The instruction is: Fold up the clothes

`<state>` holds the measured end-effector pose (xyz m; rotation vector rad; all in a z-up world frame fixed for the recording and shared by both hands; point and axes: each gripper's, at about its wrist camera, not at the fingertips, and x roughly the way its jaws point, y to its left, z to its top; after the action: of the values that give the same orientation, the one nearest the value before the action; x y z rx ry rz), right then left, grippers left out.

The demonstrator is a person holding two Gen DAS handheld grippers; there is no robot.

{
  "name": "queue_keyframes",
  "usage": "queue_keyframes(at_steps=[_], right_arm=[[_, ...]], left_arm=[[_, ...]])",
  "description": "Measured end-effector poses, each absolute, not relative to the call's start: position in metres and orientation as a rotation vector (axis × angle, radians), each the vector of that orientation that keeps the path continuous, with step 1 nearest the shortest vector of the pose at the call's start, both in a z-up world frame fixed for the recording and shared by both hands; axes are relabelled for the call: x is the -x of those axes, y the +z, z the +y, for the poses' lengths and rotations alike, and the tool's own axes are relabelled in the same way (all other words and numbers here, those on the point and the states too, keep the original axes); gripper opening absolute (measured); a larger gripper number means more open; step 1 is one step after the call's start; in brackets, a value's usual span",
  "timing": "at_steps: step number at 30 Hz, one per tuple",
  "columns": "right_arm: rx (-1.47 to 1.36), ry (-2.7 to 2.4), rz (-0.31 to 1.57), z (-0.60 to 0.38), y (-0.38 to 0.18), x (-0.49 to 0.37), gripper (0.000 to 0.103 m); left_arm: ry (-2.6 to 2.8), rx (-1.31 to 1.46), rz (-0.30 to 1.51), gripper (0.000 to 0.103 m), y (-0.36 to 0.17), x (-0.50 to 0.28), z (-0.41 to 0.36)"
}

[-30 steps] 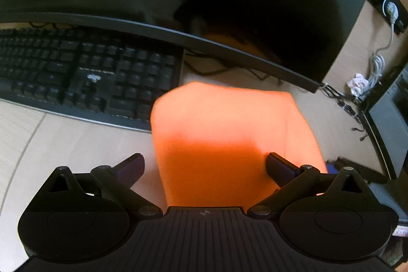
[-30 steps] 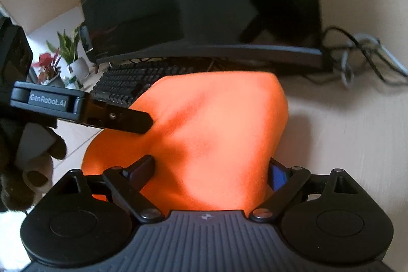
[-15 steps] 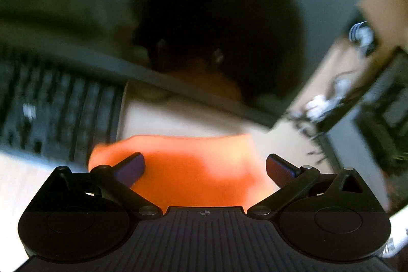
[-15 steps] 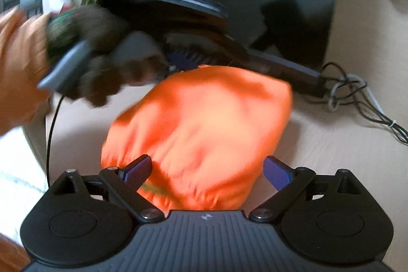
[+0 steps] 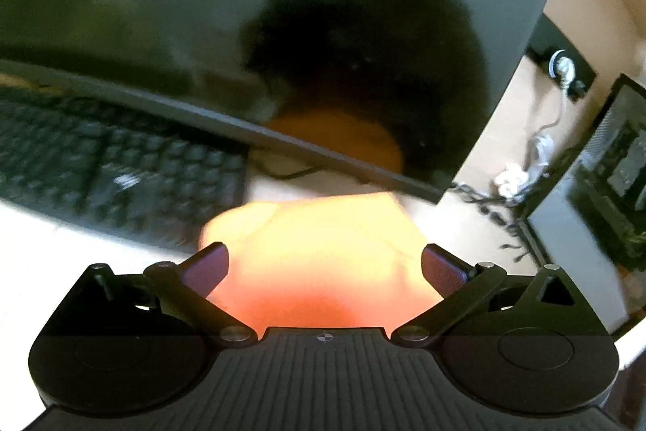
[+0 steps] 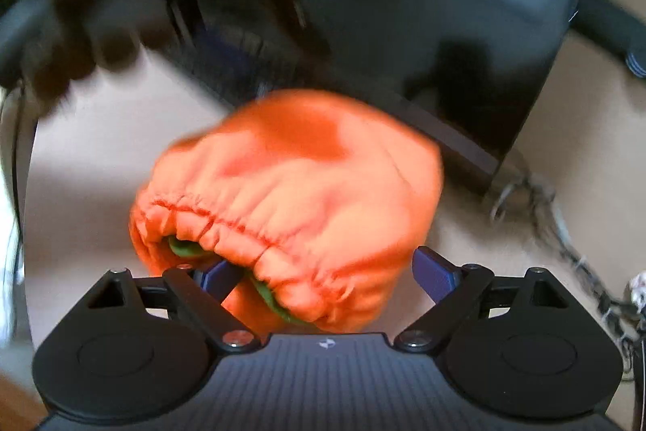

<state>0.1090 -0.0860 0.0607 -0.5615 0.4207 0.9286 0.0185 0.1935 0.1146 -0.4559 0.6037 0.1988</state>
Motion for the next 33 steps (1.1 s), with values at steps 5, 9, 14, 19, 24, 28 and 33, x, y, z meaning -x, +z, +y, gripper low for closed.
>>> queue_keyframes(at_steps=[5, 9, 14, 19, 24, 28, 33], right_arm=[[0.428, 0.943, 0.479, -0.128, 0.069, -0.108, 0.098], [0.407, 0.831, 0.552, -0.122, 0.057, -0.129, 0.099], [0.372, 0.822, 0.531, -0.097, 0.067, -0.128, 0.097], [0.32, 0.837, 0.514, -0.09, 0.076, -0.139, 0.093], [0.357, 0.778, 0.514, -0.124, 0.068, -0.122, 0.094], [0.355, 0.883, 0.524, -0.134, 0.067, -0.103, 0.097], [0.48, 0.914, 0.504, -0.097, 0.047, -0.089, 0.097]], left_arm=[[0.192, 0.353, 0.679, 0.103, 0.099, 0.024, 0.166], [0.123, 0.373, 0.77, 0.103, 0.078, 0.032, 0.152], [0.053, 0.413, 0.844, 0.103, 0.06, 0.026, 0.136], [0.079, 0.498, 0.804, 0.103, 0.058, 0.027, 0.141], [0.109, 0.549, 0.801, 0.103, 0.053, 0.03, 0.149], [0.153, 0.57, 0.805, 0.103, 0.049, 0.031, 0.155], [0.232, 0.498, 0.832, 0.103, 0.048, 0.028, 0.156]])
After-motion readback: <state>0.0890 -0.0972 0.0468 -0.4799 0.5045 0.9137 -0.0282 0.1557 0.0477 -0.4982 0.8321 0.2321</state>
